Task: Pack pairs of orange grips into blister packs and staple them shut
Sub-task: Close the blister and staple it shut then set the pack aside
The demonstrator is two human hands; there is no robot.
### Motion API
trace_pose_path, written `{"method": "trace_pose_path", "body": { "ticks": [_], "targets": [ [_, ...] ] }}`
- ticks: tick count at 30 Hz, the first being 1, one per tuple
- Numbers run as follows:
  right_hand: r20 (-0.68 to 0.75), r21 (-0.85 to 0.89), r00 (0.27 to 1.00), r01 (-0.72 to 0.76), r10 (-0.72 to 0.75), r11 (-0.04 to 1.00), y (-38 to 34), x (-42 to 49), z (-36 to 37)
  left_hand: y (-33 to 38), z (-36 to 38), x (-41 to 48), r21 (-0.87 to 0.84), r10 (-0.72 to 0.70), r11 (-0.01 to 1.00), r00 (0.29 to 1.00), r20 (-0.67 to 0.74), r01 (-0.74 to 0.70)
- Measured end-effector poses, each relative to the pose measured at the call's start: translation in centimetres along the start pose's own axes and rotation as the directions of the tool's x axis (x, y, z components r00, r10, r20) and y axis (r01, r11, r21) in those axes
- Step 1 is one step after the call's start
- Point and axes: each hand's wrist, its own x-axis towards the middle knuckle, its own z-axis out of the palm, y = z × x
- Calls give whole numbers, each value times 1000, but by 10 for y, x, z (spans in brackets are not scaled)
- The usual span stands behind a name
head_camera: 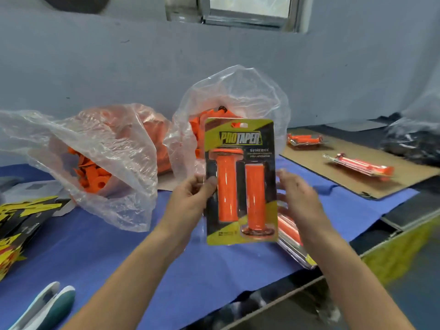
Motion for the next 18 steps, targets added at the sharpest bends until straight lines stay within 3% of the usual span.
{"method": "trace_pose_path", "body": {
  "ticks": [4,9,13,18],
  "targets": [
    [-37,-83,998,-49,46,995,25,44,-50,-14,59,21,-123,-232,959,957,176,256],
    [-110,-18,953,-285,281,958,47,107,-116,-30,134,55,-232,-404,857,879,255,461],
    [-158,-286,912,-410,379,866,70,146,-161,-48,188,83,-127,-546,788,779,308,603],
    [-160,-529,872,-472,463,705,98,183,-195,-75,234,109,30,-597,789,755,271,613]
  ]
}}
